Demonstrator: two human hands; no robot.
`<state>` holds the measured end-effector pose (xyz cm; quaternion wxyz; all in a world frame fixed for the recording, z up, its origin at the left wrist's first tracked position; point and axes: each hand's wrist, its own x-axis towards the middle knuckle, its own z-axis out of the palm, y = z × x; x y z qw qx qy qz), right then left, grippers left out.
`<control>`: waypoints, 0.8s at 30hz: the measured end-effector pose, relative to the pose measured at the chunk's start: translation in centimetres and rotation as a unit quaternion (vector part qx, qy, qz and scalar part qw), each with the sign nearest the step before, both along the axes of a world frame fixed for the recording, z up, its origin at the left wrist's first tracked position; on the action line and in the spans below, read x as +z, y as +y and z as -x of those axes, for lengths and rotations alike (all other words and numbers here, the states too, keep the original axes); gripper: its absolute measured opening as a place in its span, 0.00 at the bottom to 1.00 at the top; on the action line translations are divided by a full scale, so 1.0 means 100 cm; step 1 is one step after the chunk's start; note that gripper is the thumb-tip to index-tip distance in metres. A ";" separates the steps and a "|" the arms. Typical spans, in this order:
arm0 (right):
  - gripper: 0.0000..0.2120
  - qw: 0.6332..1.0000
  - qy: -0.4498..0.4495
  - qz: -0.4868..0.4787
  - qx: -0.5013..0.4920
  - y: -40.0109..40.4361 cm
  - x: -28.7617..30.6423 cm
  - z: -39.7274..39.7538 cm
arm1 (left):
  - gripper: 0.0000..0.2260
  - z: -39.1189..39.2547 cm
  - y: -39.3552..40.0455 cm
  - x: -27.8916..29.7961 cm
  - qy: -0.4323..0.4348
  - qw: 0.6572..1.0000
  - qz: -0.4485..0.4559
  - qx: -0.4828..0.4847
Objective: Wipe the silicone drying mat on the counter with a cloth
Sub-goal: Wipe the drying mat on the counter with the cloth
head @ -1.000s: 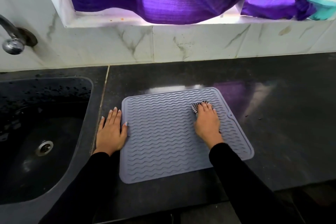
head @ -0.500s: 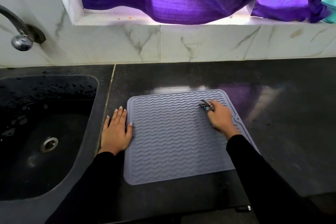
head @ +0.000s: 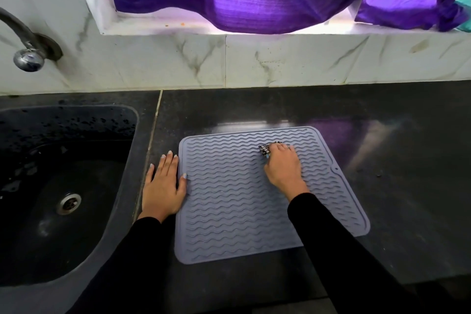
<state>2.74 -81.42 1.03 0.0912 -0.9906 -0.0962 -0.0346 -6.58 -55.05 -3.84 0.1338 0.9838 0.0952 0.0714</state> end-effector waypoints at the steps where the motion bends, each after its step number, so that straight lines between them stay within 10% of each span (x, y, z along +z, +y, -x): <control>1: 0.15 1.000 -0.009 0.010 0.003 0.001 0.002 -0.001 | 0.35 0.000 0.000 0.000 -0.001 1.000 0.000 0.001; 11: 0.09 0.952 0.145 -0.247 -0.108 -0.023 0.051 -0.038 | 0.36 0.001 0.000 0.003 0.003 1.000 0.008 -0.001; 24: 0.12 0.995 0.037 -0.017 -0.093 0.039 0.018 -0.001 | 0.35 -0.001 -0.002 0.001 0.008 1.000 -0.004 0.004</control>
